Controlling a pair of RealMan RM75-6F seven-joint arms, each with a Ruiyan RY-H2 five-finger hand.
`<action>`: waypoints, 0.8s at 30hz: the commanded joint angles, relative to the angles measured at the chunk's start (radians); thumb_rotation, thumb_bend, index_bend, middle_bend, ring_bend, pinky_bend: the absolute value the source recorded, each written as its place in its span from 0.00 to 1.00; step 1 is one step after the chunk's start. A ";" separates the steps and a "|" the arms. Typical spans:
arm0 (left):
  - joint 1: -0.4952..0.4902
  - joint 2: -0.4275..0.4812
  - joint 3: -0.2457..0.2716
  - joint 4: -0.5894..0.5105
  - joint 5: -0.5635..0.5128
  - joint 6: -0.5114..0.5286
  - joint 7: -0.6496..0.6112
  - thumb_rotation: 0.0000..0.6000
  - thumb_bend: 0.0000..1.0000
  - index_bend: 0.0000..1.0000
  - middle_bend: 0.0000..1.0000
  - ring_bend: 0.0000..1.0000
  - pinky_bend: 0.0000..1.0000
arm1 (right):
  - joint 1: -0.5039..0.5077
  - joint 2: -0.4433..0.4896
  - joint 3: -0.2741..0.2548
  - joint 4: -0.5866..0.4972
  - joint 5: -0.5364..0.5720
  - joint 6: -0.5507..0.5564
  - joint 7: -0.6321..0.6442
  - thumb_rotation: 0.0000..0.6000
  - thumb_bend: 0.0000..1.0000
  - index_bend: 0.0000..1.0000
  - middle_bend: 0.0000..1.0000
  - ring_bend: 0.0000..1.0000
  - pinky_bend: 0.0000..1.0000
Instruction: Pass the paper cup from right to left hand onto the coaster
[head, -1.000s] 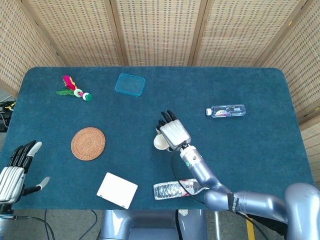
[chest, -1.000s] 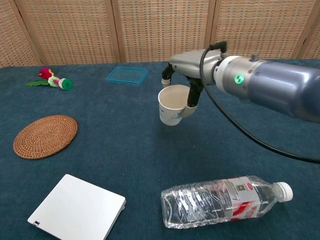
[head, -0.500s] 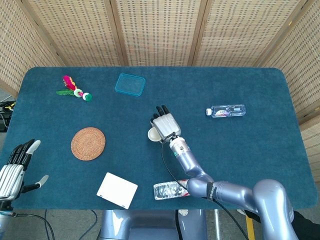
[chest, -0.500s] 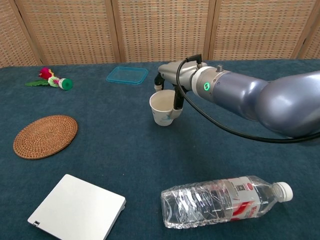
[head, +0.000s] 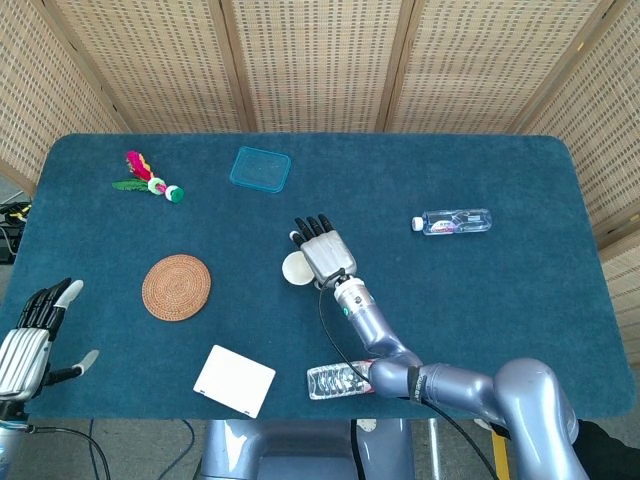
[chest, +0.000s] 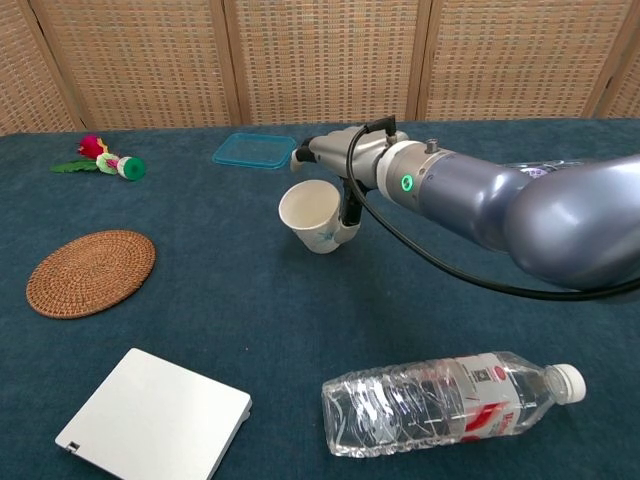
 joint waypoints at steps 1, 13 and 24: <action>0.001 0.000 0.002 -0.003 0.004 0.004 0.004 1.00 0.25 0.00 0.00 0.00 0.00 | -0.019 0.033 -0.009 -0.050 0.015 0.038 -0.024 1.00 0.08 0.07 0.00 0.00 0.00; 0.001 -0.007 0.005 -0.014 0.012 0.005 0.054 1.00 0.25 0.00 0.00 0.00 0.00 | -0.175 0.226 -0.112 -0.308 -0.086 0.219 -0.004 1.00 0.08 0.06 0.00 0.00 0.00; -0.007 -0.009 -0.008 -0.047 0.020 0.013 0.111 1.00 0.25 0.00 0.00 0.00 0.00 | -0.486 0.315 -0.356 -0.371 -0.420 0.501 0.282 1.00 0.08 0.05 0.00 0.00 0.00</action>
